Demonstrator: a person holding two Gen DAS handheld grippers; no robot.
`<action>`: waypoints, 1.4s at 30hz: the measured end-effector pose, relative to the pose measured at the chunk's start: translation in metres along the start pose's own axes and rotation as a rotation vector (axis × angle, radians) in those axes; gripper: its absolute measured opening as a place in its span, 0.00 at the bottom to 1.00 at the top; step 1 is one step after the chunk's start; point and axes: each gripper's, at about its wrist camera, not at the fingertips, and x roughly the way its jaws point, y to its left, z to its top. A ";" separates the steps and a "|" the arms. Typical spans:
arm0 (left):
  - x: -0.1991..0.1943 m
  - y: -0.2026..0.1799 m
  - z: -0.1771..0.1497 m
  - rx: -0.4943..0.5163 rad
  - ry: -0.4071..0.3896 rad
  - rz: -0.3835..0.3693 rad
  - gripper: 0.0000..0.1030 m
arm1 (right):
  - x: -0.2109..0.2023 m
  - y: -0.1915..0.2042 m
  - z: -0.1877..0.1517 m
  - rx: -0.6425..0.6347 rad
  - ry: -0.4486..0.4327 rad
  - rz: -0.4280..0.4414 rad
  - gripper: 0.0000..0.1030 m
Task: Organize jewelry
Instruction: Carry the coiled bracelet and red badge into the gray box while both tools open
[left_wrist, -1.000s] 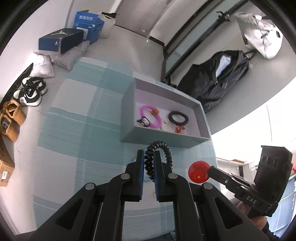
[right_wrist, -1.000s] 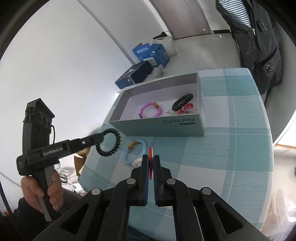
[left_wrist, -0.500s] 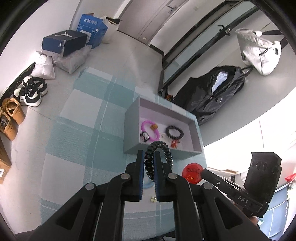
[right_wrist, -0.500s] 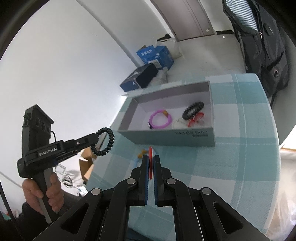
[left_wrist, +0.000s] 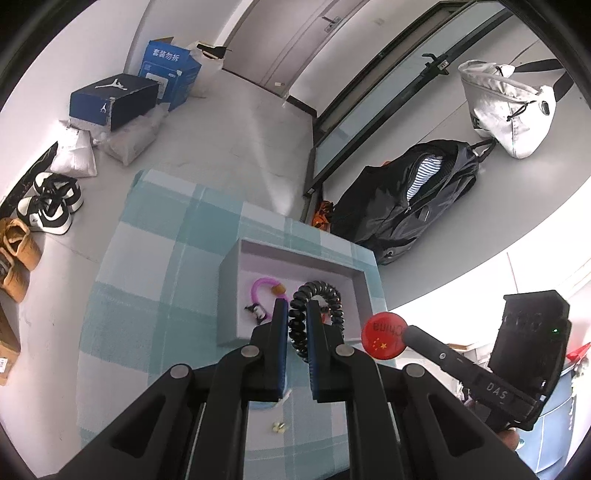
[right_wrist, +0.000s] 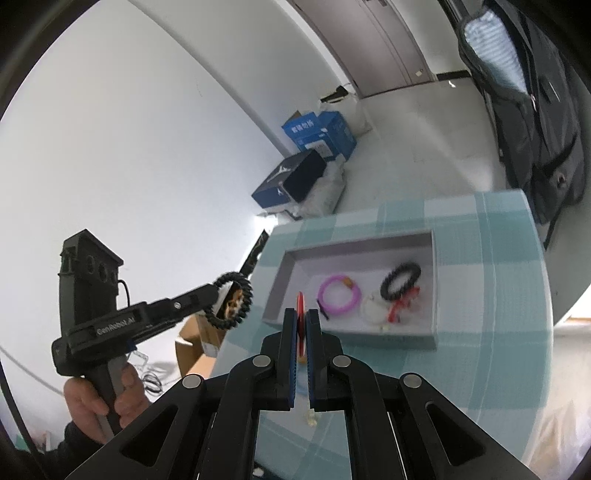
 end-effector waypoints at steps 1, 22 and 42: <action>0.001 -0.003 0.003 0.006 0.001 0.004 0.05 | -0.001 0.001 0.006 -0.008 -0.005 -0.001 0.04; 0.074 -0.024 0.030 0.121 0.131 0.095 0.05 | 0.042 -0.036 0.054 -0.018 0.036 -0.056 0.03; 0.106 -0.019 0.028 0.084 0.215 0.073 0.05 | 0.061 -0.052 0.050 0.016 0.094 -0.081 0.04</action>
